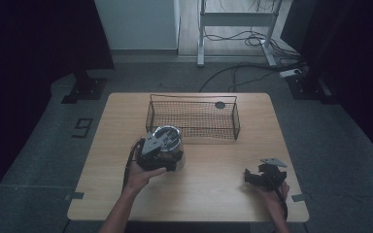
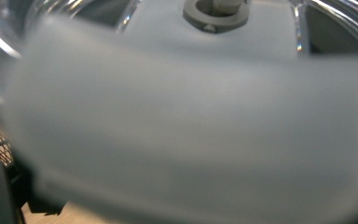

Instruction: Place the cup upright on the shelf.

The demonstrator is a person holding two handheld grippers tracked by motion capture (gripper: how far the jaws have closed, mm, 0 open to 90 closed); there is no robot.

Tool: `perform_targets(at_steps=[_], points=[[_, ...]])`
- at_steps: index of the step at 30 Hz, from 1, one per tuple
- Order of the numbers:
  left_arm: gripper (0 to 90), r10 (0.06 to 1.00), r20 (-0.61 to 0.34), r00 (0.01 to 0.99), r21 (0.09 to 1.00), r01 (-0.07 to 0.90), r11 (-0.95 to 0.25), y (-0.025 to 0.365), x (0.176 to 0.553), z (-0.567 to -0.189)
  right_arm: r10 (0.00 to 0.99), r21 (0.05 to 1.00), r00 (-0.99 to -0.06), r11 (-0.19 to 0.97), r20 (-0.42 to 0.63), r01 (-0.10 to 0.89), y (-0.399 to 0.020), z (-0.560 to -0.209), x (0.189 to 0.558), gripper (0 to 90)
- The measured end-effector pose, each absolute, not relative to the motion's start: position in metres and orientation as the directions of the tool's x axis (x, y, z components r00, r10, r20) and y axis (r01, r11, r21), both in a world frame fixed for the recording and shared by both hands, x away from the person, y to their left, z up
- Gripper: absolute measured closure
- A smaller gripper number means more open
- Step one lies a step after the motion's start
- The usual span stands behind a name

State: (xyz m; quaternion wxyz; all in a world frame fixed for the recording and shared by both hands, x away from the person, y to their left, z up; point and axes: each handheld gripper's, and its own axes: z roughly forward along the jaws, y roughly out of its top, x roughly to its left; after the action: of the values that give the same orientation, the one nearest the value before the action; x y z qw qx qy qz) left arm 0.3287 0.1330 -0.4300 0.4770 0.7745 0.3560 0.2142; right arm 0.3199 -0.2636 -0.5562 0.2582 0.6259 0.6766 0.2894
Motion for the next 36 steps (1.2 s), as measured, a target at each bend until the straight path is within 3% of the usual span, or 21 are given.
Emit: perform_targets(at_steps=[36], points=[[4.1, 0.774, -0.022, 0.633, 0.901, 0.348, -0.259, 0.138, 0.367, -0.407, 0.996, 0.715, -0.083, 0.049, 0.013, 0.698, -0.264, -0.556, 0.320, 0.5]])
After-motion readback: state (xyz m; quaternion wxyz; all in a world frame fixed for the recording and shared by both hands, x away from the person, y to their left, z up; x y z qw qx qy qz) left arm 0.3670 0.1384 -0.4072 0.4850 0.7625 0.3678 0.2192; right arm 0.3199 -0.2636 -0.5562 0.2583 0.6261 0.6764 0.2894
